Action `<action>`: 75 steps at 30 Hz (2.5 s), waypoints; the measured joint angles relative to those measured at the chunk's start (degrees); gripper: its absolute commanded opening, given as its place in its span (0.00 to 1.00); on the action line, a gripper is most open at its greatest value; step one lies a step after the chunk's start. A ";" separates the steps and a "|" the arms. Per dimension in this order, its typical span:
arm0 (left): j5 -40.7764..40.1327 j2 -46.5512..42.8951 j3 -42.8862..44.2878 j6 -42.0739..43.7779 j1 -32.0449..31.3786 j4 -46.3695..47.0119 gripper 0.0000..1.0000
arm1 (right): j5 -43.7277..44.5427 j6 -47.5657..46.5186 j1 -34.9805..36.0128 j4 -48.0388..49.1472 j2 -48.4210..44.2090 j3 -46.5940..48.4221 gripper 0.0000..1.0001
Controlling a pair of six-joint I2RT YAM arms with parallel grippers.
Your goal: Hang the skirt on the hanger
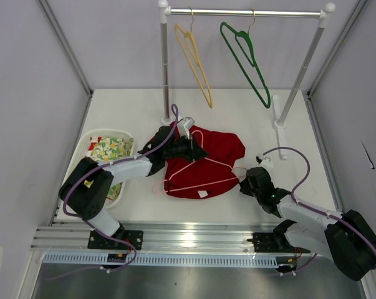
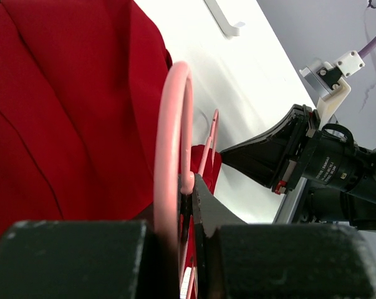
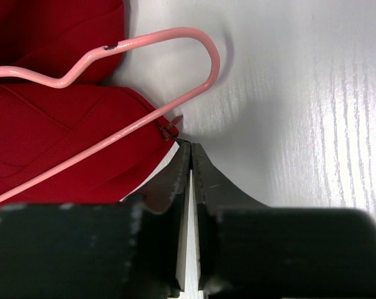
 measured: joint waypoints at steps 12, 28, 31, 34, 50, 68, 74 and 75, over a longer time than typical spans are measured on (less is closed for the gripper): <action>0.31 -3.41 0.44 0.00 0.02 -1.05 0.00 | 0.61 0.35 -0.37 -4.83 -2.51 2.62 0.00; 0.28 -14.40 -4.22 2.34 0.02 -1.42 0.00 | -1.49 0.11 -6.88 -12.20 -4.46 9.94 0.00; 0.31 -15.76 -5.64 3.30 -0.02 -2.36 0.00 | -2.27 -0.15 -8.50 -12.83 -3.43 12.24 0.00; 0.31 -17.66 -6.60 4.31 -0.11 -2.54 0.00 | -3.30 -0.72 -10.12 -12.98 -1.62 14.29 0.00; -0.11 -21.11 -6.82 10.67 -2.29 -7.23 0.00 | -7.17 -2.84 -14.01 -14.19 2.36 20.13 0.00; -10.86 -21.11 -4.11 13.11 -3.80 -11.80 0.00 | -10.19 -3.98 -14.14 -16.90 0.39 19.41 0.00; -11.28 -20.39 -4.00 13.11 -4.31 -11.65 0.00 | -11.45 -4.85 -14.12 -17.62 0.28 18.82 0.00; -11.28 -20.37 -4.00 13.11 -4.35 -11.63 0.00 | -11.63 -5.01 -14.12 -17.64 0.35 18.82 0.00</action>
